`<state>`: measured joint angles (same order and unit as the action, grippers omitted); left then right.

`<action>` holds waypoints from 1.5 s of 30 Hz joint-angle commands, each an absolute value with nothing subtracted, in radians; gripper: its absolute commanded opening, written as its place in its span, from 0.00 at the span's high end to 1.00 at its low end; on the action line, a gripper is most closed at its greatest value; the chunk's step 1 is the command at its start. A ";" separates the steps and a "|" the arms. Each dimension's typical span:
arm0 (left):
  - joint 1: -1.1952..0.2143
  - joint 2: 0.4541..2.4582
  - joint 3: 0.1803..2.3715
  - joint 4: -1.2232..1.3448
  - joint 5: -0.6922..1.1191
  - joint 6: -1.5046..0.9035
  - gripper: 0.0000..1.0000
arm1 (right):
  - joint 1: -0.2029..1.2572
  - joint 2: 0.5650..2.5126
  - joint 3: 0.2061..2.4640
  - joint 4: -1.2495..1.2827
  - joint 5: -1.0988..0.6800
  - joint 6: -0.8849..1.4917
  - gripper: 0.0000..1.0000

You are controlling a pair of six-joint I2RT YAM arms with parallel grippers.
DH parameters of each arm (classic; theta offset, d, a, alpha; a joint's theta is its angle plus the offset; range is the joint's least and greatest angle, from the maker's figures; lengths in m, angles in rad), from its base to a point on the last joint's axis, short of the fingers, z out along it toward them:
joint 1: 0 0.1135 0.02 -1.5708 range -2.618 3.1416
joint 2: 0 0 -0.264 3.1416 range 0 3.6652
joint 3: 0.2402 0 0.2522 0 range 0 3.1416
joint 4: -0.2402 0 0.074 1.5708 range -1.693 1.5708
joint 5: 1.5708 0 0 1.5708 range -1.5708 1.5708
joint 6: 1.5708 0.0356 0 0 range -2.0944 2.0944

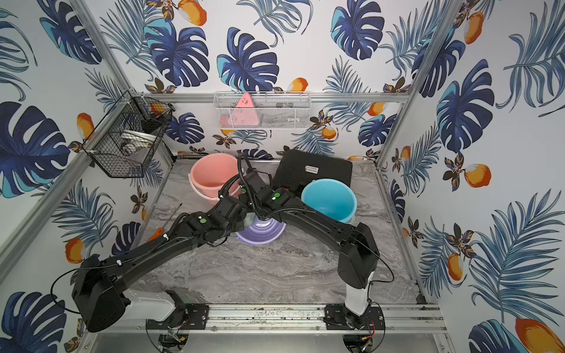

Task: Wipe the inside of the bucket with a cloth
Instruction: Wipe the dirt from the inside of the bucket.

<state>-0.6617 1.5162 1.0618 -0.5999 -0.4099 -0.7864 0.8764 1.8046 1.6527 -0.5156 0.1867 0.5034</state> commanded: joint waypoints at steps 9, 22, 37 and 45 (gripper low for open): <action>-0.663 1.552 1.115 -0.704 -0.466 -0.759 1.00 | 0.825 1.658 1.519 -0.651 0.423 0.420 1.00; -0.663 1.610 1.202 -0.716 -0.482 -0.753 1.00 | 1.030 1.553 1.381 -0.775 0.376 0.617 1.00; -0.662 1.604 1.173 -0.684 -0.460 -0.768 1.00 | 1.058 1.398 1.075 -0.250 0.109 0.761 1.00; -0.661 1.606 1.186 -0.691 -0.459 -0.754 1.00 | 1.053 1.418 1.127 -0.618 0.343 0.756 1.00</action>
<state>-0.6624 1.6012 1.1801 -0.6689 -0.4515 -0.7673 1.0573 1.4303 1.1187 -0.4721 0.2253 0.7441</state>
